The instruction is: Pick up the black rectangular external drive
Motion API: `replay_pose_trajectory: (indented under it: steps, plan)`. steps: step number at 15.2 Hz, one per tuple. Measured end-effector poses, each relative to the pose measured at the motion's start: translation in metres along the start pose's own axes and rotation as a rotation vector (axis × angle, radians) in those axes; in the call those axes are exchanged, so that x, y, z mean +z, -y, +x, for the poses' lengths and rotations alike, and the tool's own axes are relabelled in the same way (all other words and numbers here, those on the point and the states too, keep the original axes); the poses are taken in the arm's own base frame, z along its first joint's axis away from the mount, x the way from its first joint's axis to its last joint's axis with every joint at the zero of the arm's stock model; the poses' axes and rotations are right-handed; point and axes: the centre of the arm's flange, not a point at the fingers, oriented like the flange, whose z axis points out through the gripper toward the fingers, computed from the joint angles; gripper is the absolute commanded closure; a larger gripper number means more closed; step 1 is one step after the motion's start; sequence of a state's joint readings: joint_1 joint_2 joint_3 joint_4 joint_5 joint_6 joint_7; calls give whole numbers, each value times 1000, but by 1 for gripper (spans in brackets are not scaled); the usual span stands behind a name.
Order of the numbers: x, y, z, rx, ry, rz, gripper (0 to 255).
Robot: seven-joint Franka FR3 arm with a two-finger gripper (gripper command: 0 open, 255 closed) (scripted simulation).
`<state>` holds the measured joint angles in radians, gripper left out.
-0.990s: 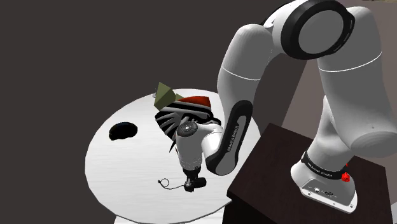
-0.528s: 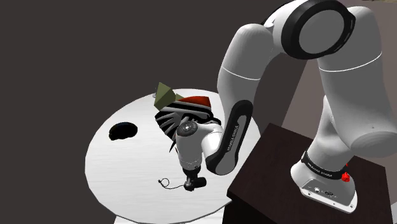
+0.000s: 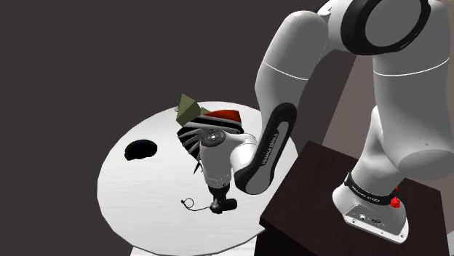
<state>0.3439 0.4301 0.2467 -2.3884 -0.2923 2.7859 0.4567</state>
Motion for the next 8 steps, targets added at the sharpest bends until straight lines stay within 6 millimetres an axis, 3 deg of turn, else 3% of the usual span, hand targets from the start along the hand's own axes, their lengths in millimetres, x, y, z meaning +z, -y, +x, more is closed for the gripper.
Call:
replay_pose_trajectory:
  steps: [8]
  plan:
    - [-41,1,1,0,0,0,255]
